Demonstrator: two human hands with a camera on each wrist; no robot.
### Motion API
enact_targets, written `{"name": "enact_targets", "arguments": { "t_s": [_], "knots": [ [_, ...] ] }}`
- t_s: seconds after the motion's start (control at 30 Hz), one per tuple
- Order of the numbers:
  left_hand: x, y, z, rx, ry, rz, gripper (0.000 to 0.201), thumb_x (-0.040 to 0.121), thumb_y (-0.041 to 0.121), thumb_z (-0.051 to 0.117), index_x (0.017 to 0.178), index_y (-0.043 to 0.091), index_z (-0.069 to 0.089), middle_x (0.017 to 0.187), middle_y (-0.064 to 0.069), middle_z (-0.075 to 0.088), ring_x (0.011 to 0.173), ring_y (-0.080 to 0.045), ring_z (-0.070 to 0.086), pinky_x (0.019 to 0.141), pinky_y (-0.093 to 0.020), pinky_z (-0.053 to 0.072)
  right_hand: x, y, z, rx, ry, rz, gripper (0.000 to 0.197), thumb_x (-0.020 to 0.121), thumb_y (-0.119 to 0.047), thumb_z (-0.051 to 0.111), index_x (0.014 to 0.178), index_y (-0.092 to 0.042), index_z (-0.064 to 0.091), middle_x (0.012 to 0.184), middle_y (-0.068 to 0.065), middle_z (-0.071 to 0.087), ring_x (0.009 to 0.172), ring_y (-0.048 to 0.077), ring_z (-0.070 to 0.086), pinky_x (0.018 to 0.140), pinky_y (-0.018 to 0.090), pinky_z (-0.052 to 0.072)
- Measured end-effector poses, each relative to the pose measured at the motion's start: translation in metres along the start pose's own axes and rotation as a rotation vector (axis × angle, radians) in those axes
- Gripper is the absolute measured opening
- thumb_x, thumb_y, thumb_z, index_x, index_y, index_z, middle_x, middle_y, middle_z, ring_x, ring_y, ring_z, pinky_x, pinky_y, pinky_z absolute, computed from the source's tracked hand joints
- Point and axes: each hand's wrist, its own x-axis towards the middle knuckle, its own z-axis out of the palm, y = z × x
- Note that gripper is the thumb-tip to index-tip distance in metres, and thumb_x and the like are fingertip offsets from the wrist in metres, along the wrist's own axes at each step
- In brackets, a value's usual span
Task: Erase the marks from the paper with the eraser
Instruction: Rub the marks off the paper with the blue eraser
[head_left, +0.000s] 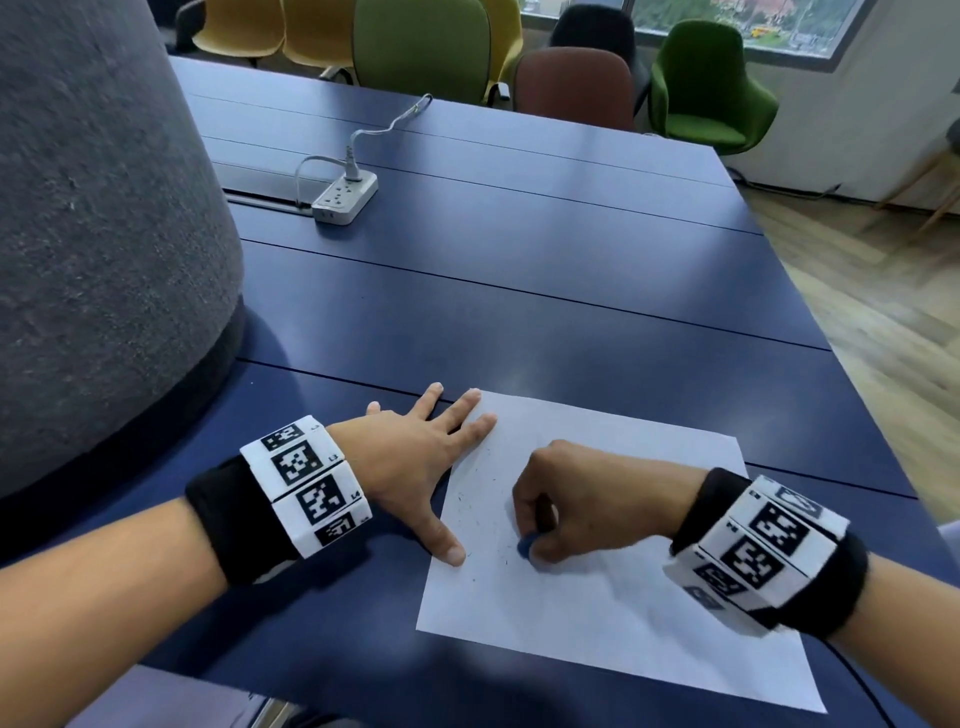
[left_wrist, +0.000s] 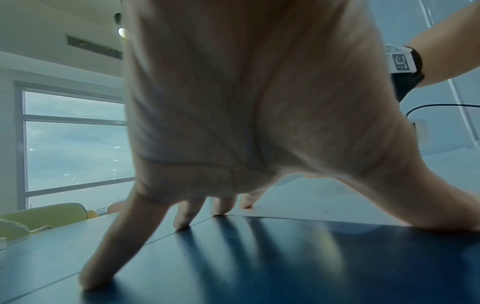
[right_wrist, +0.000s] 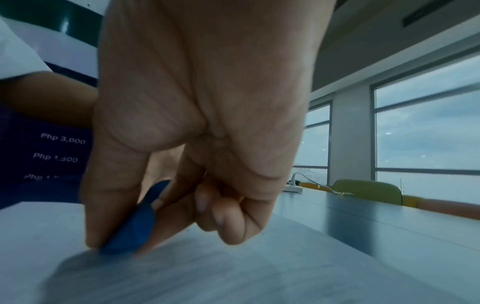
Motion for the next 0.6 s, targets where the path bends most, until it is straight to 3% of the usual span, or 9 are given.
{"name": "enact_targets", "arguments": {
  "t_s": [0.1,0.17,0.37,0.47,0.53,0.6],
  "knots": [
    [0.001,0.000,0.000,-0.001,0.002,0.001,0.141,0.055,0.080,0.072,0.152,0.035,-0.020,0.154,0.017,-0.036,0.144,-0.022,-0.029,0.106,-0.074,0.011,-0.004,-0.006,0.005,-0.001,-0.088,-0.022,0.005,0.076,-0.018,0.074,0.077,-0.014,0.071,0.068,-0.008,0.064,0.057,0.007,0.054,0.062,0.025,0.052],
    [0.001,0.001,0.000,0.002,0.002,0.002,0.141,0.055,0.080,0.072,0.151,0.034,-0.020,0.154,0.017,-0.036,0.145,-0.023,-0.029,0.106,-0.074,0.011,-0.004,-0.014,0.005,-0.011,-0.167,-0.027,0.006,0.077,-0.018,0.075,0.079,-0.012,0.072,0.067,-0.008,0.064,0.057,0.007,0.054,0.063,0.028,0.054],
    [0.001,0.001,0.001,0.007,0.006,0.005,0.141,0.054,0.080,0.072,0.151,0.035,-0.020,0.154,0.016,-0.035,0.145,-0.023,-0.027,0.107,-0.072,0.013,0.019,-0.003,-0.016,-0.099,0.117,0.040,0.010,0.078,-0.023,0.072,0.078,-0.014,0.072,0.067,-0.010,0.062,0.061,0.010,0.054,0.061,0.025,0.048],
    [-0.001,-0.001,0.000,0.002,0.008,0.008,0.141,0.055,0.080,0.072,0.152,0.035,-0.020,0.154,0.017,-0.035,0.145,-0.022,-0.028,0.106,-0.073,0.012,0.006,-0.010,-0.003,-0.108,0.044,-0.033,0.006,0.077,-0.020,0.072,0.077,-0.014,0.072,0.064,-0.009,0.060,0.059,0.010,0.053,0.055,0.017,0.044],
    [-0.001,0.000,-0.001,0.009,0.005,0.011,0.140,0.056,0.080,0.071,0.152,0.034,-0.020,0.154,0.016,-0.035,0.145,-0.023,-0.028,0.106,-0.073,0.012,-0.009,-0.009,0.007,-0.061,-0.031,-0.059,0.005,0.077,-0.020,0.071,0.076,-0.016,0.071,0.069,-0.007,0.065,0.062,0.010,0.056,0.061,0.022,0.050],
    [-0.002,0.000,-0.001,0.010,0.010,0.014,0.139,0.057,0.080,0.071,0.152,0.033,-0.020,0.155,0.015,-0.034,0.145,-0.023,-0.028,0.107,-0.073,0.013,-0.024,0.003,0.010,-0.028,0.037,-0.040,0.003,0.078,-0.023,0.071,0.078,-0.021,0.070,0.083,-0.008,0.066,0.076,0.008,0.058,0.074,0.027,0.050]
  ]
}}
